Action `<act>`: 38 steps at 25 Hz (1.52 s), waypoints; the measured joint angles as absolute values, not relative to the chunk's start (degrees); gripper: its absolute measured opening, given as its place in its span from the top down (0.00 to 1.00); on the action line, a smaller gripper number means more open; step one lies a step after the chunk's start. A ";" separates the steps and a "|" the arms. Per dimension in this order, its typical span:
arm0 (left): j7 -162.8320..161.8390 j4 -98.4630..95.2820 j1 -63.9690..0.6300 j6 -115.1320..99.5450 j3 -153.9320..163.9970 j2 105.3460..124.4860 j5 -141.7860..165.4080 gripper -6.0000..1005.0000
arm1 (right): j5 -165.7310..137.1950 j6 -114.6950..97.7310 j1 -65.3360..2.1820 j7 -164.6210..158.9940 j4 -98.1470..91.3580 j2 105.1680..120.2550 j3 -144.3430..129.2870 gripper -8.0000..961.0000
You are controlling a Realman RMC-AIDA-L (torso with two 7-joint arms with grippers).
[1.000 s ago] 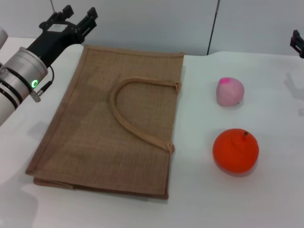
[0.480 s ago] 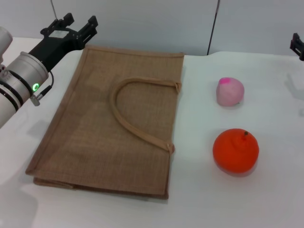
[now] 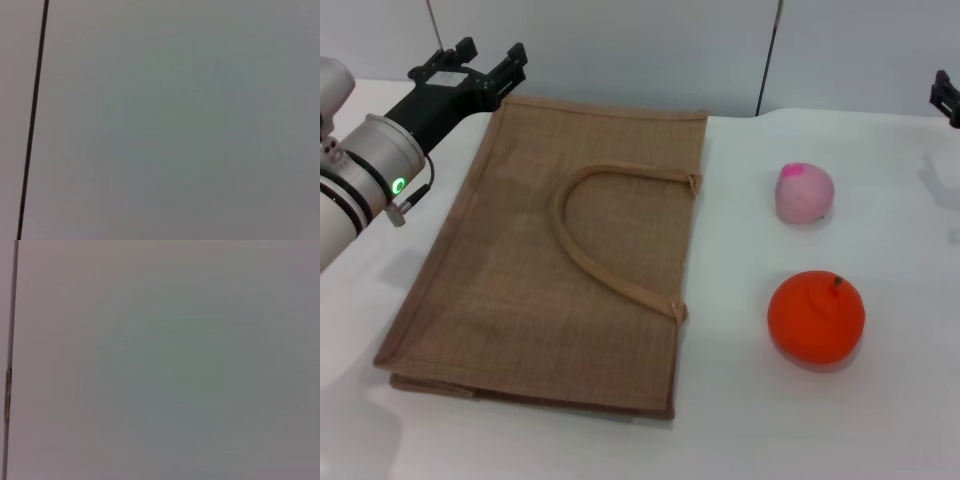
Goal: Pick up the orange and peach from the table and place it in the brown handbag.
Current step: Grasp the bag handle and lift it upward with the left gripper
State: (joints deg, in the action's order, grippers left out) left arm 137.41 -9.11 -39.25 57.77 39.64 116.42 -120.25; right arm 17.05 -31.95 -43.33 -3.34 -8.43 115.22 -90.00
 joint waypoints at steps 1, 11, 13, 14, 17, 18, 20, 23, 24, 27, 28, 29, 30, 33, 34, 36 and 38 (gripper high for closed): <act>137.41 -9.15 -39.26 57.76 39.64 116.43 -120.25 0.25 | 17.05 -31.95 -43.33 -3.34 -8.43 115.22 -90.00 0.13; 137.37 -9.21 -39.36 57.46 39.64 116.46 -120.23 0.25 | 17.05 -31.90 -43.33 -3.33 -8.43 115.22 -90.00 0.13; 137.37 -9.24 -39.37 57.20 39.64 116.45 -120.23 0.25 | 17.05 -31.90 -43.33 -3.34 -8.46 115.22 -90.00 0.13; 137.37 -9.25 -39.37 57.16 39.64 116.46 -120.23 0.25 | 17.05 -31.90 -43.33 -3.34 -8.48 115.22 -90.00 0.13; 137.37 -9.27 -39.38 57.15 39.64 116.46 -120.23 0.25 | 17.05 -31.90 -43.33 -3.34 -8.52 115.22 -90.00 0.13; 137.37 -9.28 -39.38 57.14 39.64 116.46 -120.23 0.25 | 17.05 -31.90 -43.33 -3.34 -8.53 115.22 -90.00 0.13; 137.37 -9.30 -39.38 57.13 39.64 116.46 -120.23 0.25 | 17.05 -31.90 -43.33 -3.33 -8.53 115.22 -90.00 0.13; 137.53 -9.32 -39.42 57.07 39.64 116.45 -120.23 0.25 | 17.05 -31.90 -43.33 -3.34 -8.53 115.22 -90.00 0.13; 137.57 -9.32 -39.47 57.05 39.64 116.45 -120.23 0.25 | 17.05 -31.90 -43.33 -3.34 -8.53 115.22 -90.00 0.13; 137.62 -9.30 -39.67 57.02 39.63 116.45 -120.23 0.25 | 17.05 -31.90 -43.33 -3.34 -8.53 115.22 -90.00 0.13; 137.62 -9.25 -39.78 56.99 39.64 116.44 -120.23 0.25 | 17.05 -31.90 -43.33 -3.34 -8.53 115.22 -90.00 0.13; 137.63 -9.20 -39.90 56.82 39.64 116.44 -120.18 0.25 | 17.05 -31.90 -43.33 -3.33 -8.53 115.22 -90.00 0.13; 137.63 -9.19 -39.99 56.68 39.64 116.45 -120.13 0.25 | 17.05 -31.90 -43.33 -3.34 -8.53 115.22 -90.00 0.13; 137.64 -9.21 -40.02 56.28 39.64 116.51 -119.99 0.25 | 17.03 -31.81 -43.33 -3.34 -8.53 115.22 -90.00 0.13; 137.64 -9.20 -40.02 56.28 39.64 116.51 -119.86 0.25 | 17.03 -31.80 -43.33 -3.34 -8.53 115.22 -90.00 0.13; 137.64 -9.15 -40.01 56.28 39.64 116.50 -119.66 0.25 | 17.02 -31.78 -43.33 -3.34 -8.53 115.22 -90.00 0.13; 137.63 -9.15 -40.05 56.27 39.64 116.49 -119.51 0.25 | 17.02 -31.73 -43.33 -3.34 -8.52 115.22 -90.00 0.13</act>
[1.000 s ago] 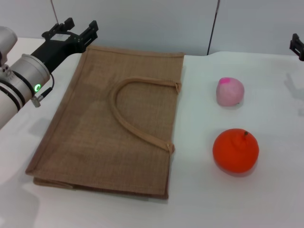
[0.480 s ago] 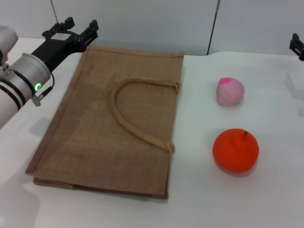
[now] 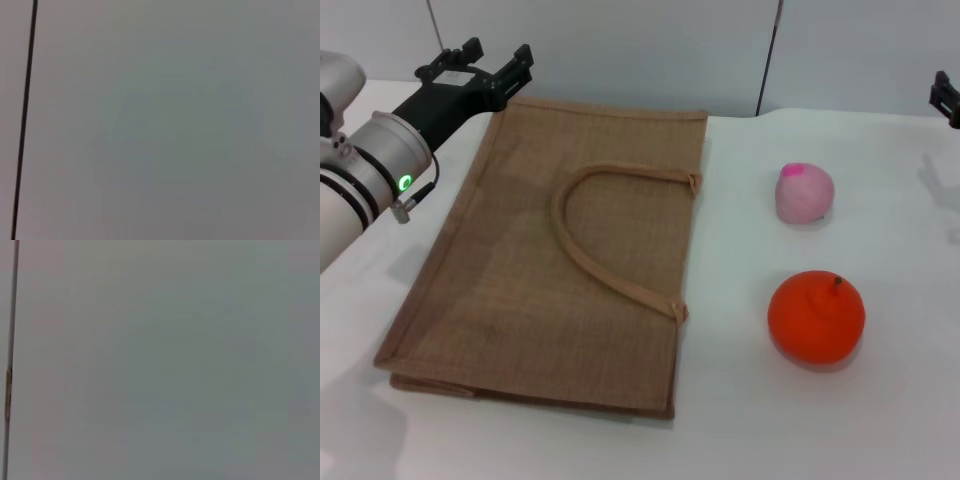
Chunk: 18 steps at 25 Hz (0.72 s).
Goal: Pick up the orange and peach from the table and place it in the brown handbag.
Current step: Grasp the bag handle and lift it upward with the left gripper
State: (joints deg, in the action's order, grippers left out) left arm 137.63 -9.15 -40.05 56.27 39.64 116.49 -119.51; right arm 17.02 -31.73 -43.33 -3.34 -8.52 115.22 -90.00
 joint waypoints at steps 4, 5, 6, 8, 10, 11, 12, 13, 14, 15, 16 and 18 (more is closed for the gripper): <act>137.64 -9.18 -40.11 56.15 39.64 116.47 -119.51 0.25 | 17.03 -31.68 -43.31 -3.34 -8.53 115.19 -90.00 0.13; 137.65 -9.20 -40.11 56.14 39.64 116.46 -119.51 0.25 | 17.04 -31.67 -43.29 -3.34 -8.53 115.18 -90.00 0.13; 137.65 -9.25 -40.12 56.14 39.64 116.45 -119.51 0.25 | 17.04 -31.66 -43.27 -3.34 -8.52 115.17 -90.00 0.13; 137.65 -9.31 -40.13 56.14 39.64 116.42 -119.51 0.25 | 17.05 -31.65 -43.24 -3.34 -8.52 115.16 -90.00 0.13; 137.65 -9.33 -40.14 56.14 39.64 116.40 -119.52 0.25 | 17.05 -31.64 -43.16 -3.34 -8.53 115.15 -90.00 0.13; 137.65 -9.34 -40.15 56.14 39.64 116.40 -119.52 0.25 | 17.05 -31.63 -43.14 -3.34 -8.53 115.14 -90.00 0.13; 137.65 -9.33 -40.16 56.14 39.64 116.40 -119.52 0.25 | 17.05 -31.60 -43.13 -3.34 -8.52 115.14 -90.00 0.13; 137.63 -9.34 -40.16 56.14 39.64 116.40 -119.52 0.25 | 17.05 -31.58 -43.14 -3.34 -8.53 115.13 -90.00 0.13; 137.48 -9.33 -40.17 56.05 39.64 116.36 -119.37 0.25 | 17.05 -31.53 -43.16 -3.34 -8.52 115.13 -90.00 0.13; 137.48 -9.33 -40.17 56.05 39.64 116.36 -119.37 0.25 | 17.05 -31.53 -43.16 -3.34 -8.52 115.13 -90.00 0.13; 137.31 -9.33 -40.17 55.92 39.64 116.34 -118.97 0.25 | 17.05 -31.53 -43.16 -3.34 -8.52 115.13 -90.00 0.13; 136.69 -9.39 -40.17 55.78 39.64 116.27 -117.61 0.25 | 17.02 -31.53 -43.18 -3.34 -8.52 115.13 -90.00 0.13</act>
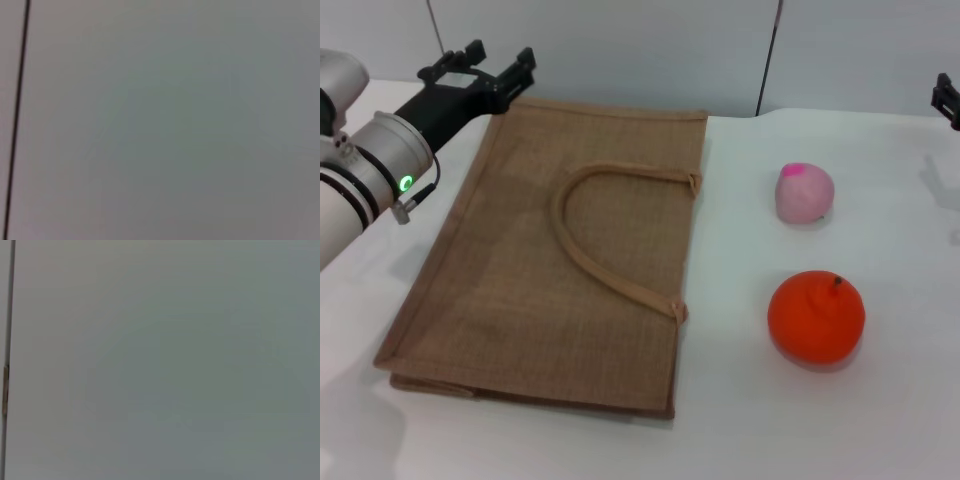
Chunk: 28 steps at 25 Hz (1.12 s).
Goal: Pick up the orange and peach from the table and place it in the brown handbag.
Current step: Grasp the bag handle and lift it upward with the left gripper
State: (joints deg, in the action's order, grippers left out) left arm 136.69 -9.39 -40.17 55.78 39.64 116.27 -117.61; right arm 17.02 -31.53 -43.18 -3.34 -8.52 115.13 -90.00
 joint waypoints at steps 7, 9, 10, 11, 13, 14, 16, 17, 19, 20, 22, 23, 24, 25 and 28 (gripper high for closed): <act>124.47 -14.22 -40.28 55.72 39.64 115.83 -102.70 0.25 | 16.98 -31.48 -42.65 -3.34 -8.45 114.98 -90.00 0.13; 119.86 -16.59 -40.18 55.68 39.64 115.67 -97.67 0.25 | 16.83 -31.17 -42.68 -3.34 -8.43 114.91 -90.00 0.13; 119.86 -16.59 -40.18 55.68 39.64 115.67 -97.67 0.25 | 16.76 -30.96 -42.73 -3.34 -8.43 114.89 -90.00 0.13; 117.00 -18.30 -40.04 55.65 39.63 115.68 -93.93 0.25 | 16.73 -30.59 -42.76 -3.34 -8.43 114.88 -90.00 0.13; 113.79 -20.16 -40.08 55.70 39.64 115.76 -89.01 0.25 | 16.71 -30.44 -42.75 -3.34 -8.43 114.88 -90.00 0.13; 111.97 -20.79 -40.16 55.75 39.63 115.76 -86.52 0.25 | 16.69 -30.39 -42.76 -3.34 -8.43 114.87 -90.00 0.13; 107.80 -21.90 -40.36 55.84 39.64 115.74 -81.51 0.25 | 16.64 -30.32 -42.93 -3.34 -8.44 114.87 -90.02 0.13; 105.77 -22.44 -40.45 55.83 39.64 115.69 -79.42 0.25 | 16.64 -30.32 -43.00 -3.34 -8.45 114.87 -90.03 0.13; 104.48 -22.80 -40.55 55.81 39.63 115.68 -77.77 0.25 | 16.62 -30.32 -43.07 -3.34 -8.50 114.87 -90.06 0.13; 101.13 -23.52 -40.90 55.81 39.64 115.65 -73.52 0.25 | 16.62 -30.32 -43.08 -3.34 -8.50 114.87 -90.06 0.13; 98.68 -23.95 -41.19 55.83 39.62 115.65 -70.52 0.25 | 16.61 -30.32 -43.07 -3.34 -8.52 114.87 -90.04 0.13; 97.61 -24.13 -41.29 55.80 39.59 115.65 -69.00 0.25 | 16.61 -30.32 -43.06 -3.34 -8.52 114.87 -90.04 0.13; 96.95 -24.26 -41.34 55.76 39.50 115.65 -68.05 0.25 | 16.61 -30.32 -43.04 -3.34 -8.53 114.87 -90.05 0.13; 96.15 -24.41 -41.41 55.69 39.34 115.65 -66.88 0.25 | 16.61 -30.32 -43.02 -3.34 -8.53 114.87 -90.07 0.13; 93.88 -25.11 -41.54 55.65 39.06 115.56 -64.00 0.25 | 16.60 -30.32 -42.97 -3.34 -8.53 114.87 -90.19 0.13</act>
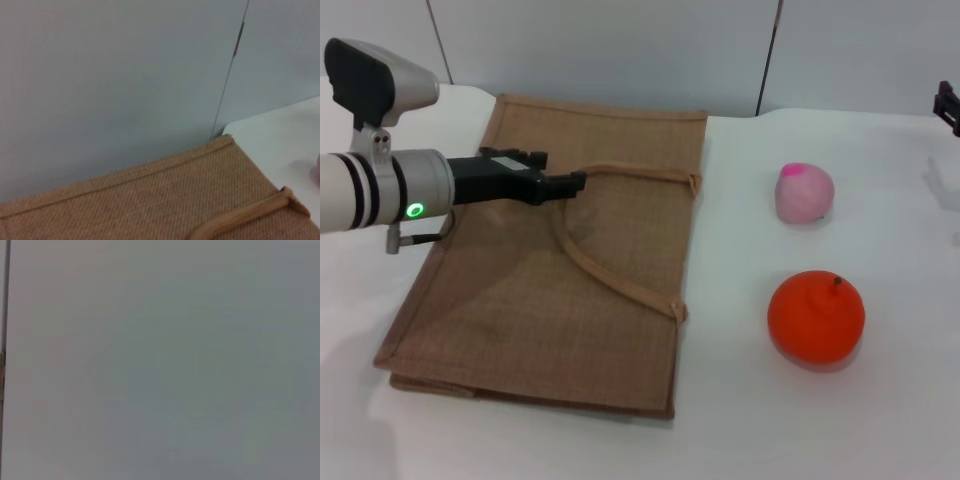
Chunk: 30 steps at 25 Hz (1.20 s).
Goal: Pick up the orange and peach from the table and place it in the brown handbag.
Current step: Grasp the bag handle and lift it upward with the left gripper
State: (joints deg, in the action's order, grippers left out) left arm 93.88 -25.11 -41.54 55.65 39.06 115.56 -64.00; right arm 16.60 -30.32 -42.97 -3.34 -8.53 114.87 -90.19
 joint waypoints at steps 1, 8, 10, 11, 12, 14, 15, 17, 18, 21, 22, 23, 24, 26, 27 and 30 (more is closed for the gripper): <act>93.04 -25.41 -41.55 55.65 39.11 115.50 -63.14 0.25 | 16.59 -30.32 -42.97 -3.34 -8.53 114.87 -90.25 0.13; 86.37 -27.61 -41.68 55.62 38.94 115.32 -56.02 0.25 | 16.52 -30.32 -42.99 -3.34 -8.53 114.87 -90.54 0.13; 86.16 -27.69 -41.68 55.60 38.97 115.31 -55.89 0.25 | 16.52 -30.32 -42.98 -3.34 -8.52 114.87 -90.53 0.13; 86.05 -27.79 -41.68 55.58 39.01 115.29 -55.83 0.25 | 16.52 -30.32 -42.99 -3.34 -8.53 114.87 -90.53 0.13; 85.97 -27.86 -41.71 55.55 39.04 115.27 -55.80 0.25 | 16.52 -30.32 -42.99 -3.34 -8.52 114.88 -90.52 0.13; 85.89 -27.86 -41.81 55.53 38.97 115.28 -55.77 0.30 | 16.52 -30.32 -43.03 -3.34 -8.52 114.93 -90.53 0.13; 85.79 -27.86 -41.85 55.48 38.95 115.30 -55.75 0.32 | 16.52 -30.32 -43.06 -3.34 -8.52 114.95 -90.53 0.13; 85.39 -27.86 -41.87 55.22 39.06 115.31 -55.72 0.36 | 16.52 -30.32 -43.07 -3.34 -8.52 114.96 -90.53 0.13; 84.81 -27.85 -42.03 54.84 39.37 115.32 -55.64 0.39 | 16.52 -30.32 -43.08 -3.34 -8.52 114.96 -90.53 0.13; 84.07 -27.80 -42.21 54.66 39.45 115.33 -55.29 0.39 | 16.52 -30.32 -43.08 -3.34 -8.52 114.92 -90.49 0.13; 83.61 -27.80 -42.28 54.66 39.49 115.36 -55.09 0.39 | 16.52 -30.32 -43.07 -3.34 -8.52 114.91 -90.46 0.13; 82.51 -27.93 -42.43 54.72 39.49 115.37 -54.70 0.38 | 16.52 -30.32 -43.06 -3.34 -8.52 114.90 -90.45 0.13; 82.51 -27.93 -42.43 54.72 39.49 115.37 -54.70 0.38 | 16.52 -30.32 -43.06 -3.34 -8.52 114.90 -90.45 0.13; 81.99 -27.93 -42.68 54.76 39.48 115.37 -54.42 0.38 | 16.52 -30.32 -43.07 -3.34 -8.52 114.89 -90.48 0.13; 81.86 -27.85 -42.81 54.66 39.49 115.37 -54.31 0.38 | 16.52 -30.32 -43.07 -3.34 -8.52 114.88 -90.49 0.13; 81.82 -27.60 -43.20 54.19 39.45 115.63 -53.43 0.38 | 16.52 -30.32 -43.08 -3.34 -8.56 114.87 -90.47 0.13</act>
